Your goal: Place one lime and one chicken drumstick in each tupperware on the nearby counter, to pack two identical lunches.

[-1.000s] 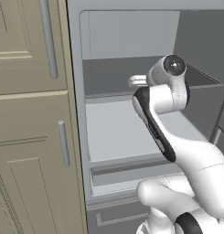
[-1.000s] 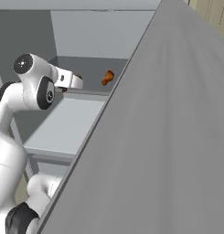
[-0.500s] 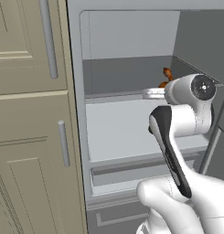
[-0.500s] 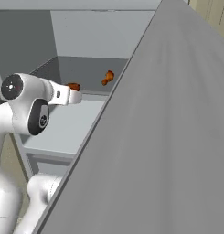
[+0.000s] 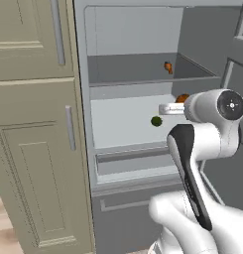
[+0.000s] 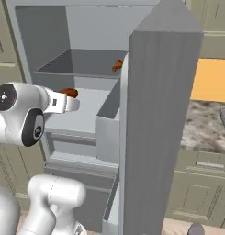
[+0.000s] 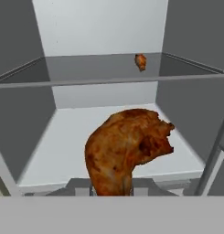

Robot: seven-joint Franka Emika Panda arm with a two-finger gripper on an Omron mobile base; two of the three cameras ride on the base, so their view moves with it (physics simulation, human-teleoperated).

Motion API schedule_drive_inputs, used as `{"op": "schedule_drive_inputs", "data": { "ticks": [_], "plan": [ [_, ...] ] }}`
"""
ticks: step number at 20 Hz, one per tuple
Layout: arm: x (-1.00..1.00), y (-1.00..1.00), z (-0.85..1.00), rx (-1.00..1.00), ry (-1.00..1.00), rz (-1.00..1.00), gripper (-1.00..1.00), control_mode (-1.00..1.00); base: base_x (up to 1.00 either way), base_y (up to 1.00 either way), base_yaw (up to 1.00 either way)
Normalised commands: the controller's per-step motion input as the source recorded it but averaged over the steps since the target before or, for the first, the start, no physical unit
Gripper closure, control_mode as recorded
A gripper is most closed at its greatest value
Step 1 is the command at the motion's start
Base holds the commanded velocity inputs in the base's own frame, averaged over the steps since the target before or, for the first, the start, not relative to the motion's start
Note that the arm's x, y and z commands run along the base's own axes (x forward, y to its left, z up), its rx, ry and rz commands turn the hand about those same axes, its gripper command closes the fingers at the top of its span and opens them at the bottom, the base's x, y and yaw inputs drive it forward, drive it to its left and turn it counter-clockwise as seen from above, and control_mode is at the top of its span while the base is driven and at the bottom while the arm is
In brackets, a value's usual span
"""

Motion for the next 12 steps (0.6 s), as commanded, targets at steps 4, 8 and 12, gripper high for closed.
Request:
{"op": "schedule_drive_inputs", "data": {
  "ticks": [4, 8, 12],
  "plan": [
    [0.0, 0.0, 0.0, 0.0, 0.0, 0.0, 1.0, 1.0, -1.0, 0.0, 0.05],
    [0.0, 0.0, 0.0, 0.0, 0.0, 0.0, 1.0, 1.0, -1.0, 0.0, 0.05],
    [0.0, 0.0, 0.0, 0.0, 0.0, 0.0, 1.0, 1.0, -1.0, -0.15, 0.01]
  ]
}}
